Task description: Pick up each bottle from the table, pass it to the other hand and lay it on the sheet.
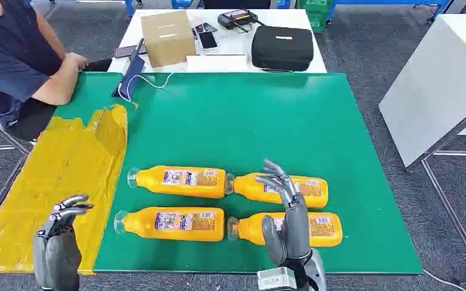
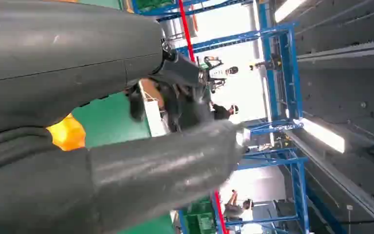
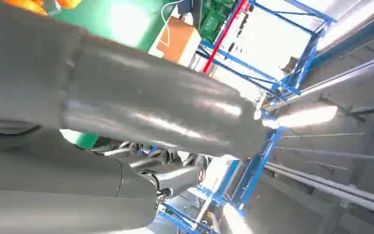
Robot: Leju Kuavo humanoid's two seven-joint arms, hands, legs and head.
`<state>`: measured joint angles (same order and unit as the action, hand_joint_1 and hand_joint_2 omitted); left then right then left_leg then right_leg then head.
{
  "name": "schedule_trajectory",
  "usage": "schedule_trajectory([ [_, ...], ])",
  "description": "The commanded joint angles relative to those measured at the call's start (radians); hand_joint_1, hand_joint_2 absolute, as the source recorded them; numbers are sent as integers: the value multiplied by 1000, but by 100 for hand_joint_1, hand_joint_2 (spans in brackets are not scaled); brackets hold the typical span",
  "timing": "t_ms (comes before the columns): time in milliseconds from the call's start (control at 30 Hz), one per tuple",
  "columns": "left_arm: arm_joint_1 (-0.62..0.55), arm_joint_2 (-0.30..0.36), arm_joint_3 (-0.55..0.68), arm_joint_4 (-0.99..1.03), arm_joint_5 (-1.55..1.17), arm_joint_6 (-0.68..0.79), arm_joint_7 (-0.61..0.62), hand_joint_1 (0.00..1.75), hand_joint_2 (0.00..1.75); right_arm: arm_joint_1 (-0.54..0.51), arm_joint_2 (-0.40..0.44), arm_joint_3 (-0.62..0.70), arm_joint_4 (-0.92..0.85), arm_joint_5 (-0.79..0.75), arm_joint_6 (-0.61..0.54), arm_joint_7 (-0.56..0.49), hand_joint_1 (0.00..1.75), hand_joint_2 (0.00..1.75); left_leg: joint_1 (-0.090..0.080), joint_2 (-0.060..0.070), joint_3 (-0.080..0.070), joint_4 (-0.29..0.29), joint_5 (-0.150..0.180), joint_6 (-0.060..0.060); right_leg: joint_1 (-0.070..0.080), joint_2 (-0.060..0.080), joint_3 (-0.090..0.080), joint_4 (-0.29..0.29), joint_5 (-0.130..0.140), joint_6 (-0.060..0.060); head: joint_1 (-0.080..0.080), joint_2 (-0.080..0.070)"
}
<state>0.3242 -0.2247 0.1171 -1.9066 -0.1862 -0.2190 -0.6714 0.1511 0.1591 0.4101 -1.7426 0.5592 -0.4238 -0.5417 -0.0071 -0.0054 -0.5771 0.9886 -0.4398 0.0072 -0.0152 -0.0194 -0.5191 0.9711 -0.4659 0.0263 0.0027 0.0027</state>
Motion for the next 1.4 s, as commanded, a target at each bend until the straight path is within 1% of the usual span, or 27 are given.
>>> schedule_trajectory([
  [33,-112,-20,-54,31,94,163,-27,175,0,45,-88,-124,-48,-203,-24,-156,175,0,1,0,1,0,0,-1,1,1,2,-1,0,-1,0,0],
  [200,-112,-20,-54,31,94,163,-27,175,0,45,-88,-124,-48,-203,-24,-156,175,0,2,0,1,0,0,-2,2,1,2,-2,0,-1,0,0],
  [233,-112,-20,-54,31,94,163,-27,175,0,45,-88,-124,-48,-203,-24,-156,175,0,2,-2,-2,2,0,-1,2,-1,1,0,0,-1,0,0],
  [300,-111,-17,-58,34,98,164,-27,175,0,46,-86,-124,-47,-199,-24,-156,175,0,3,-10,-1,1,1,-1,2,-9,3,-3,0,0,0,0],
  [333,-105,-12,-68,36,104,179,-27,175,0,48,-74,-124,-39,-203,-10,-156,159,0,3,-10,0,1,1,-1,3,-9,-1,-3,-1,0,0,0],
  [367,-102,-11,-72,35,105,185,-27,175,0,49,-69,-122,-39,-205,-8,-156,103,0,2,-7,0,1,1,-1,2,-5,-6,-3,0,-1,0,0],
  [400,-98,-1,-83,44,117,182,-27,113,0,50,-67,-121,-32,-203,0,-156,0,0,2,-6,1,1,1,-1,2,-4,-6,-2,0,-1,0,0],
  [433,-97,13,-91,60,125,178,-27,10,0,51,-57,-134,-17,-196,16,-156,0,0,1,-2,-2,0,1,-1,1,0,-2,-1,1,0,1,0],
  [467,-91,18,-91,70,109,184,-27,0,0,54,-40,-157,1,-172,-9,-131,0,0,1,-2,0,0,0,-1,1,0,2,-2,1,-1,0,0],
  [500,-87,19,-91,72,112,179,-27,0,0,54,-35,-166,7,-167,-17,-118,0,0,1,-2,0,-1,0,-1,0,0,1,-2,2,1,0,0],
  [533,-77,20,-87,72,116,167,-27,0,0,55,-33,-177,19,-161,-17,-100,0,0,2,-1,1,-1,0,-2,2,1,3,-3,2,0,0,0],
  [600,-77,20,-87,72,116,167,-27,0,0,55,-33,-177,19,-161,-17,-100,0,0,0,-2,1,-1,0,-1,0,0,1,-2,1,1,0,0],
  [800,-77,20,-87,72,116,167,-27,0,0,55,-33,-177,19,-161,-17,-100,0,0,1,-1,1,-1,0,-1,1,1,1,-2,2,1,0,0],
  [833,-65,17,-82,76,126,133,-27,0,0,54,-37,-186,31,-157,-5,-74,0,0,2,-1,0,0,0,-1,2,1,1,-3,2,1,0,0],
  [900,-68,8,-78,81,117,120,-27,0,0,53,-35,-210,39,-165,-4,-63,0,0,1,-1,1,-1,0,-1,1,1,1,-2,2,1,0,0],
  [1000,-72,-3,-73,92,125,111,-27,0,0,52,-34,-226,53,-182,36,-43,0,0,1,0,1,-1,0,-1,1,1,2,-3,2,1,0,0],
  [1033,-73,-4,-69,92,126,110,-27,0,0,48,-43,-207,59,-175,78,-23,0,0,2,0,1,0,0,-1,1,1,2,-3,2,1,0,0],
  [1067,-76,-4,-66,97,128,106,-27,0,0,44,-46,-193,66,-188,117,-9,0,175,2,-1,1,0,0,-1,1,1,2,-3,2,1,0,0],
  [1100,-79,-4,-61,100,129,104,-27,0,0,33,-62,-167,86,-193,187,44,0,175,1,0,1,-1,0,-1,1,2,1,-3,2,1,0,0],
  [1133,-88,-1,-57,113,130,95,-27,0,0,8,-82,-131,126,-131,218,85,0,175,2,0,1,0,0,-1,1,2,2,-3,2,1,0,0],
  [1200,-108,-4,-50,145,124,84,-27,0,0,-55,-85,-57,219,20,214,139,0,175,1,2,1,-1,0,-1,1,4,2,-3,3,1,0,0],
  [1267,-124,-6,-52,167,111,77,-27,0,0,-121,-72,4,303,81,233,182,0,175,2,4,2,-2,1,-2,2,6,2,-4,4,0,0,0],
  [1333,-132,-7,-55,179,110,73,-27,0,0,-169,-61,48,359,110,234,204,0,175,2,6,2,-2,1,-2,2,8,1,-4,5,0,0,0],
  [1400,-149,-9,-59,200,102,66,-27,0,0,-226,-54,104,413,135,244,230,0,175,2,5,1,-1,1,-1,2,6,0,-3,4,1,0,0],
])
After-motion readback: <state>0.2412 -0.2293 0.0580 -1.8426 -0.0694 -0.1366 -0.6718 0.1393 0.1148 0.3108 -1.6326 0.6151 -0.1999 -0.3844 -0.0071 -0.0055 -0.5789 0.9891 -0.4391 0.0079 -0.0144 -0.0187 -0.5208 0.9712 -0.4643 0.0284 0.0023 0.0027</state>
